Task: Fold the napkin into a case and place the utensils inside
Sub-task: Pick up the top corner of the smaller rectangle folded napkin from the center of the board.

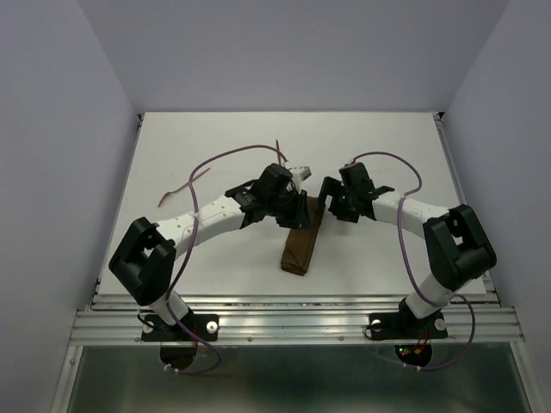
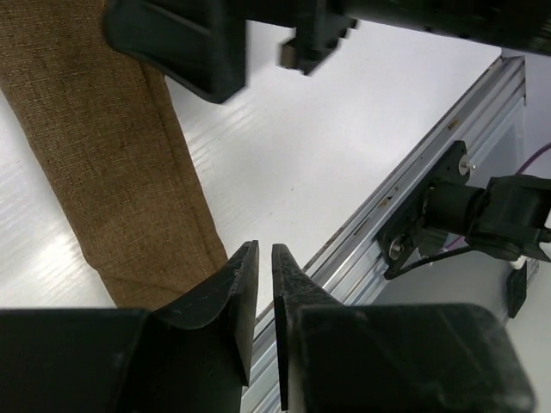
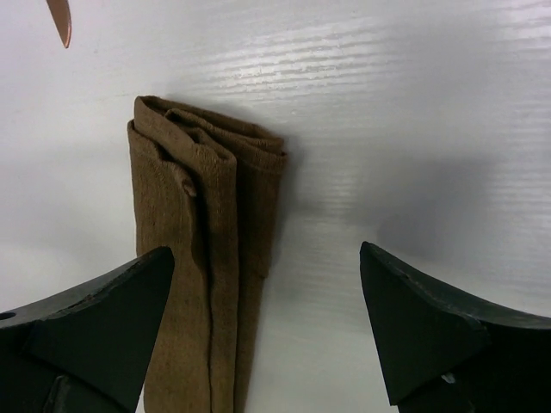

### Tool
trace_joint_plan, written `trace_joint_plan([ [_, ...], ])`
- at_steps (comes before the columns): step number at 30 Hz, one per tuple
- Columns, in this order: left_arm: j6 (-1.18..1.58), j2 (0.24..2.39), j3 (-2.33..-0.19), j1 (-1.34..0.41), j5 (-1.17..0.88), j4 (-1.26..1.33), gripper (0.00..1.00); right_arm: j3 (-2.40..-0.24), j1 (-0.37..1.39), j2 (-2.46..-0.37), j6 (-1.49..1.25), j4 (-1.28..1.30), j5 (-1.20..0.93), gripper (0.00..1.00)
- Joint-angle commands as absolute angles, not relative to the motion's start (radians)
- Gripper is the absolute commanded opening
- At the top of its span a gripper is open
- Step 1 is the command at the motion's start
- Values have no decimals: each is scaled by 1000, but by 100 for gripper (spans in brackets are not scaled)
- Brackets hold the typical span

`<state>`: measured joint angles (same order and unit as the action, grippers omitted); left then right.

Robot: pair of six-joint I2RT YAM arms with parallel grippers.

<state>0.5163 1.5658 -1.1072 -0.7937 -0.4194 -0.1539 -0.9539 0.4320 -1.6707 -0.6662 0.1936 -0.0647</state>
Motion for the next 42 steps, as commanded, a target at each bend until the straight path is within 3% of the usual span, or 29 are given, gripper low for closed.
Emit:
trace_joint_plan([
  [1,506,1578,-1173,-788,-388,-179,25,-911,426,-1543,-664,209,-5,94],
  [8,514,1715,-1377,-788,-215,-339,47,-819,381,-1362,-686,304,155,93],
  [14,574,1905,-1580,-791,-89,-440,47,-772,246,-1284,-706,376,203,93],
  [25,571,2143,-1896,-864,181,-621,51,-744,236,-1264,-704,390,181,93],
  [37,575,2226,-1950,-884,221,-644,50,-756,236,-1279,-695,390,149,94],
  [42,572,2256,-1982,-890,224,-653,45,-746,236,-1270,-696,388,144,94],
])
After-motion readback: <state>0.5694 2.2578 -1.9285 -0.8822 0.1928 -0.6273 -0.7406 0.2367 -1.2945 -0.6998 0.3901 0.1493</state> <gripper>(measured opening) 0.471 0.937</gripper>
